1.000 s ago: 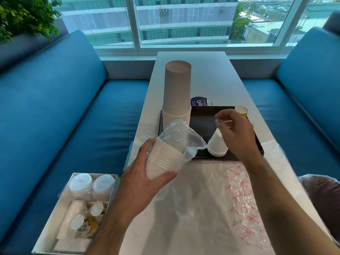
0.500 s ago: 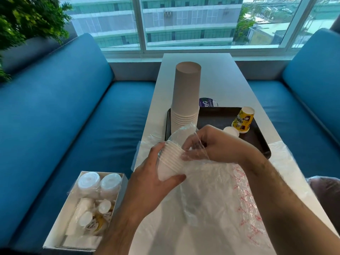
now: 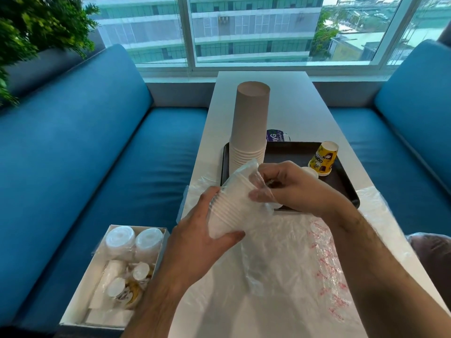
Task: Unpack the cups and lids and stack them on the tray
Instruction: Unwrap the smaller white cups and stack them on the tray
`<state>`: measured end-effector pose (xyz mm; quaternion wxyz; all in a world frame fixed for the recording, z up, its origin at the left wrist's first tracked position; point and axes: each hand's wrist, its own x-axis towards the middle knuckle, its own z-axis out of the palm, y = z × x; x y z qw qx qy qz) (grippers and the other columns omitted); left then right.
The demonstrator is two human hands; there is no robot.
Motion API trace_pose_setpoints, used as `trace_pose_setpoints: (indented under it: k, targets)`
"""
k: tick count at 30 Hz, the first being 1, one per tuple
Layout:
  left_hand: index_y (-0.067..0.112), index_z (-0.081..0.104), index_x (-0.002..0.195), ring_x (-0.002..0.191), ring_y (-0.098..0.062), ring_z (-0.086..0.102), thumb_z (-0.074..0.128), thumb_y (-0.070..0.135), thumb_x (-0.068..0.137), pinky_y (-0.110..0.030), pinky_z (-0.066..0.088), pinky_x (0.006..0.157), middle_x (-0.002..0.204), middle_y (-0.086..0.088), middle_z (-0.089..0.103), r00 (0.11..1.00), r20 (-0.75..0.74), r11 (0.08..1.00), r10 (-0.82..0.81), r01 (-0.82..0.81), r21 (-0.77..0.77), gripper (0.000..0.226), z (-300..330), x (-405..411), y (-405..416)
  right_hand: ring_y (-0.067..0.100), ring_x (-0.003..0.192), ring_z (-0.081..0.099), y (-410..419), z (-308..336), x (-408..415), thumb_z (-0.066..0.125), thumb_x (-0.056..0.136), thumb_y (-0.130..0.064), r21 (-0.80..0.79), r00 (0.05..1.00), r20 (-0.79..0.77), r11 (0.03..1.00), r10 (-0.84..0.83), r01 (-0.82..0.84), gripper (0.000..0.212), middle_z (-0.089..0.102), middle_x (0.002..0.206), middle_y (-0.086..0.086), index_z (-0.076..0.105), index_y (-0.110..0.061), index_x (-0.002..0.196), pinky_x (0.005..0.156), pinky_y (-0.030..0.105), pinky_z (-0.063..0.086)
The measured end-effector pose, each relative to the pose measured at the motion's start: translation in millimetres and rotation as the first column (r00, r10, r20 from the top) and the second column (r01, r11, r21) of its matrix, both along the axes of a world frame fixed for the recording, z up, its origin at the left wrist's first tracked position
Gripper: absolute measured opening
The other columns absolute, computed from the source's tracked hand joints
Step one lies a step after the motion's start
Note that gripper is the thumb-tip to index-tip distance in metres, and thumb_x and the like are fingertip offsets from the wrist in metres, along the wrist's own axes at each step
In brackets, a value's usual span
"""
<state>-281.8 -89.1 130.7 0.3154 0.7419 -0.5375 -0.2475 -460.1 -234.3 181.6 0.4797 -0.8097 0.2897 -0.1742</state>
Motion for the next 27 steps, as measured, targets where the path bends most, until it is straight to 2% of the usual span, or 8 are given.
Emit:
trace_pose_setpoints:
  k: [3,7,10,15,19,21,24,27]
  targets:
    - [0.063,0.017,0.134,0.107,-0.006,0.055,0.077,0.061,0.075,-0.040,0.055,0.095,0.119,0.028,0.047,1.000,-0.009,1.000,-0.021,0.021,0.001,0.084,-0.3,-3.3,-0.9,0.025,0.093,0.066,4.5,-1.8,5.6,0.077,0.065,-0.059,-0.051,0.998,-0.052,0.998,-0.024,0.021,0.059,0.066,0.104,0.004,0.077,-0.008,0.096,0.084,0.050,0.057]
    - [0.061,0.013,0.137,0.111,-0.007,0.049,0.074,0.067,0.073,-0.037,0.050,0.098,0.126,0.026,0.042,1.000,-0.004,1.000,0.009,-0.009,0.015,0.088,-3.7,0.9,-0.5,0.023,0.096,0.062,1.9,0.6,-3.3,0.080,0.066,-0.041,-0.011,0.993,0.073,0.995,-0.095,0.097,0.042,0.063,0.103,-0.001,0.075,-0.004,0.084,0.087,0.048,0.055]
    - [0.059,0.015,0.138,0.109,-0.009,0.052,0.074,0.067,0.071,-0.032,0.050,0.092,0.128,0.021,0.046,0.999,-0.026,0.999,0.038,-0.038,0.004,0.089,-3.3,4.8,1.8,0.014,0.106,0.057,0.1,0.2,-8.8,0.081,0.061,-0.041,0.054,0.979,0.105,0.984,-0.175,0.170,0.044,0.057,0.115,-0.005,0.075,-0.003,0.083,0.092,0.042,0.056]
    - [0.061,0.017,0.135,0.106,-0.010,0.053,0.075,0.068,0.067,-0.032,0.051,0.090,0.127,0.019,0.048,0.995,-0.079,0.997,0.063,-0.065,-0.030,0.090,0.0,5.8,1.0,0.007,0.109,0.062,3.3,-5.6,-7.8,0.081,0.063,-0.038,0.133,0.972,0.125,0.975,-0.197,0.180,0.035,0.059,0.128,-0.015,0.079,-0.018,0.092,0.095,0.038,0.057]
    - [0.059,0.024,0.135,0.104,-0.009,0.055,0.083,0.056,0.068,-0.037,0.052,0.092,0.125,0.017,0.053,0.984,-0.153,0.992,0.089,-0.101,-0.073,0.089,2.6,7.9,2.8,0.021,0.106,0.069,-0.1,-13.2,-12.9,0.088,0.062,-0.029,0.211,0.948,0.085,0.935,-0.307,0.284,0.055,0.070,0.109,0.000,0.057,-0.005,0.101,0.087,0.040,0.061]
    - [0.060,0.025,0.134,0.103,-0.007,0.056,0.084,0.053,0.069,-0.038,0.052,0.092,0.124,0.018,0.054,0.982,-0.168,0.991,0.088,-0.104,-0.086,0.088,2.9,8.4,3.2,0.024,0.109,0.067,0.2,-14.8,-14.1,0.088,0.050,-0.038,0.251,0.950,0.090,0.930,-0.298,0.268,0.069,0.066,0.115,0.003,0.046,-0.015,0.100,0.086,0.043,0.062]
    - [0.062,0.027,0.129,0.100,0.003,0.054,0.084,0.052,0.069,-0.021,0.049,0.080,0.114,0.030,0.050,0.980,-0.184,0.988,0.082,-0.103,-0.112,0.084,2.5,8.5,2.8,0.028,0.115,0.062,1.0,-14.5,-16.2,0.090,0.055,-0.029,0.306,0.968,0.064,0.928,-0.242,0.212,0.072,0.060,0.125,0.001,0.046,-0.033,0.113,0.092,0.049,0.059]
    - [0.065,0.025,0.124,0.098,0.016,0.051,0.084,0.050,0.069,-0.007,0.044,0.067,0.103,0.048,0.048,0.976,-0.204,0.983,0.071,-0.103,-0.150,0.082,5.3,7.5,2.2,0.021,0.115,0.062,3.3,-15.7,-15.0,0.087,0.072,-0.016,0.232,0.985,-0.037,0.957,-0.168,0.172,0.066,0.061,0.123,-0.005,0.051,-0.036,0.124,0.095,0.041,0.058]
